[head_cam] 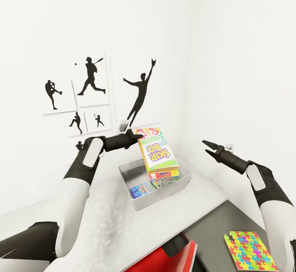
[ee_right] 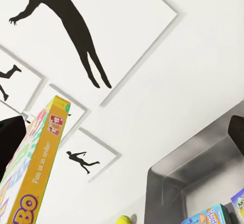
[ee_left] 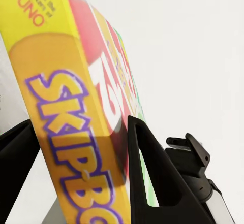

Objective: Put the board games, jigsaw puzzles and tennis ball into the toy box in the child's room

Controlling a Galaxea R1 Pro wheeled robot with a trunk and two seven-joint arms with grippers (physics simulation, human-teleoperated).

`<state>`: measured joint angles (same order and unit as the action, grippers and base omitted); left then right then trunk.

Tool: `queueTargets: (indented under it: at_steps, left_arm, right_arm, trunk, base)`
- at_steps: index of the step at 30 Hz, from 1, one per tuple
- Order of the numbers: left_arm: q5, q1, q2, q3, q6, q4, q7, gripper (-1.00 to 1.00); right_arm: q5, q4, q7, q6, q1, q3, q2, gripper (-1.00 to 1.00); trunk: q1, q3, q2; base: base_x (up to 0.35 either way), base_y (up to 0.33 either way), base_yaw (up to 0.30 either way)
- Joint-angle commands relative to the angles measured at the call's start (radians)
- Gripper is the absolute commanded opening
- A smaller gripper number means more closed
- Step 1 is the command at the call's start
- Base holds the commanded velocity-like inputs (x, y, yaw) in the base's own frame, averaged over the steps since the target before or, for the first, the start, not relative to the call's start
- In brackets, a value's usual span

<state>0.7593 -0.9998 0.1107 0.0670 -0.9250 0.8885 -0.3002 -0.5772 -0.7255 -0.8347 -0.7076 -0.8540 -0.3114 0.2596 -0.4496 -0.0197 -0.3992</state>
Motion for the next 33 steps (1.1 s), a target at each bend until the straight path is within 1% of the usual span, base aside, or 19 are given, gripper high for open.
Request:
queueTargets:
  at_steps: [1,5,6,9,11,13,14,15,16,17,18,20,21,22,24,27,30,31,33]
  left_arm:
    - [-0.006,0.0,0.001,0.005,-0.006,0.0,-0.005,-1.0]
    - [-0.011,0.0,0.001,0.004,-0.005,-0.002,0.004,-1.0]
    - [-0.012,0.0,0.001,0.005,-0.005,-0.002,0.015,-1.0]
    - [-0.009,0.0,0.002,0.007,-0.002,-0.002,0.072,-1.0]
    - [-0.008,0.0,0.009,0.005,0.013,-0.002,0.107,-1.0]
    - [-0.008,0.001,0.023,0.004,0.049,-0.002,0.134,-1.0]
    - [-0.008,0.003,0.03,0.005,0.085,-0.002,0.148,-1.0]
    - [-0.008,0.005,0.033,0.004,0.105,-0.002,0.154,-1.0]
    - [-0.007,0.012,0.037,0.004,0.148,-0.002,0.165,-1.0]
    - [-0.006,0.026,0.04,0.004,0.194,-0.002,0.174,-1.0]
    - [-0.006,0.036,0.04,0.003,0.217,-0.002,0.178,-1.0]
    - [-0.004,0.075,0.044,0.003,0.312,0.002,0.186,-1.0]
    - [-0.004,0.084,0.044,0.002,0.334,0.002,0.187,-1.0]
    - [-0.004,0.098,0.047,0.002,0.376,0.004,0.188,-1.0]
    - [-0.003,0.114,0.051,0.001,0.431,0.006,0.189,-1.0]
    - [-0.003,0.14,0.055,0.0,0.493,0.01,0.19,-1.0]
    - [-0.003,0.172,0.064,-0.002,0.516,0.051,0.196,-1.0]
    - [-0.003,0.184,0.064,-0.002,0.516,0.074,0.209,-1.0]
    - [-0.002,0.21,0.064,-0.003,0.504,0.13,0.285,-1.0]
  right_arm:
    - [-0.003,0.0,-0.001,-0.006,0.0,-0.002,0.0,1.0]
    - [-0.003,0.0,-0.001,-0.005,0.0,-0.002,0.0,1.0]
    - [-0.003,0.0,-0.001,-0.005,0.0,-0.002,0.0,1.0]
    - [-0.003,0.0,-0.001,-0.005,0.0,-0.002,0.0,1.0]
    - [-0.003,0.0,-0.001,-0.004,0.0,-0.002,0.0,1.0]
    - [-0.003,0.0,-0.001,-0.004,0.0,-0.002,0.0,1.0]
    - [-0.003,0.0,-0.001,-0.004,0.0,-0.002,0.0,1.0]
    - [-0.003,0.0,-0.001,-0.004,0.0,-0.003,0.0,1.0]
    - [-0.003,0.0,-0.001,-0.004,0.0,-0.003,0.0,1.0]
    - [-0.003,0.0,-0.002,-0.004,0.0,-0.003,0.0,1.0]
    - [-0.003,0.0,-0.002,-0.004,0.0,-0.003,0.0,1.0]
    - [-0.003,0.001,-0.002,-0.004,0.0,-0.004,0.001,1.0]
    - [-0.003,0.001,-0.003,-0.004,0.0,-0.004,0.001,1.0]
    - [-0.003,0.001,-0.003,-0.004,0.0,-0.004,0.002,1.0]
    - [-0.003,0.001,-0.003,-0.004,0.0,-0.004,0.003,1.0]
    - [-0.003,0.001,-0.003,-0.005,0.0,-0.006,0.003,1.0]
    - [-0.003,0.001,-0.002,-0.005,0.0,-0.006,0.003,1.0]
    - [-0.004,0.001,-0.002,-0.005,0.0,-0.005,0.003,1.0]
    - [-0.004,0.001,-0.001,-0.005,0.0,-0.005,0.003,1.0]
  trunk:
    - [0.0,0.0,-0.001]
    - [0.0,0.0,-0.001]
    - [0.0,0.0,-0.001]
    - [0.0,0.0,-0.001]
    - [0.0,0.0,-0.001]
    - [0.0,0.0,-0.001]
    - [0.0,0.0,-0.001]
    - [0.0,0.0,-0.001]
    - [0.0,0.0,-0.001]
    - [0.0,0.0,-0.001]
    - [0.0,0.0,-0.001]
    - [0.0,0.0,-0.001]
    - [0.0,0.0,-0.001]
    - [0.0,0.0,-0.001]
    - [0.0,0.0,-0.001]
    - [0.0,0.0,-0.001]
    - [0.0,0.0,-0.001]
    - [0.0,0.0,-0.001]
    - [0.0,0.0,-0.001]
  base:
    - [0.0,0.0,0.0]
    - [0.0,0.0,0.0]
    - [0.0,0.0,0.0]
    - [0.0,0.0,0.0]
    - [0.0,0.0,0.0]
    - [0.0,0.0,0.0]
    - [0.0,0.0,0.0]
    - [0.0,0.0,0.0]
    - [0.0,0.0,0.0]
    - [0.0,0.0,0.0]
    - [0.0,0.0,0.0]
    - [0.0,0.0,0.0]
    - [0.0,0.0,0.0]
    - [0.0,0.0,0.0]
    - [0.0,0.0,0.0]
    - [0.0,0.0,0.0]
    - [0.0,0.0,0.0]
    - [0.0,0.0,0.0]
    - [0.0,0.0,0.0]
